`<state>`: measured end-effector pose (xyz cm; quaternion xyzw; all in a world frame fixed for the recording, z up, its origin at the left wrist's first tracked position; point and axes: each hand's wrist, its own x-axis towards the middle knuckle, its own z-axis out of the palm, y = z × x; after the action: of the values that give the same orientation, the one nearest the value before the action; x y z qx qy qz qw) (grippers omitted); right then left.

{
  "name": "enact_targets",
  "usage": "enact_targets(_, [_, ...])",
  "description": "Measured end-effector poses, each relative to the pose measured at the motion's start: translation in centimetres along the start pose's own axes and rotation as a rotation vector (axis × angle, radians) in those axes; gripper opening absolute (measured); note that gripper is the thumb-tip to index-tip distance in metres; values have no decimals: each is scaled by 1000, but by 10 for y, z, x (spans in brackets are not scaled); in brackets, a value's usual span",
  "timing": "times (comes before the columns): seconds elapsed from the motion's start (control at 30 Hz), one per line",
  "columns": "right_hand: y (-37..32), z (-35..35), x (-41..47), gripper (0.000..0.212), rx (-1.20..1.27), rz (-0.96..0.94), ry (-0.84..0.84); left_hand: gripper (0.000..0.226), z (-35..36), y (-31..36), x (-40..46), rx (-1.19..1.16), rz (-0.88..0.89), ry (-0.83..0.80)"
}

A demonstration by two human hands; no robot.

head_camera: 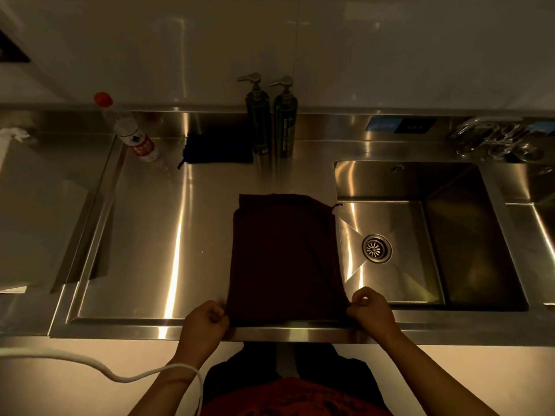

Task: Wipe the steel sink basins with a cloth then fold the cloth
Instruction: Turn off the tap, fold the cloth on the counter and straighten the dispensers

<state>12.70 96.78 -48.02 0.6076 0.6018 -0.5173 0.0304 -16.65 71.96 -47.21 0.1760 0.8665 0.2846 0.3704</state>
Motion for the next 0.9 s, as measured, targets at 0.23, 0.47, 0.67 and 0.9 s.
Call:
enact_targets(0.23, [3,-1,-4,30,-136,-135,-88,21,-3,-10,-1,11,122,-38])
enact_targets(0.47, [-8,-3,3,24,-117,-122,55,35,-8,-4,15,100,147,-7])
enact_targets(0.67, [-89,-16,55,13,-162,-276,120,17,-21,51,83,181,245,19])
enact_targets(0.9, [-167,-21,121,19,-265,-401,150,10,-26,119,158,297,364,36])
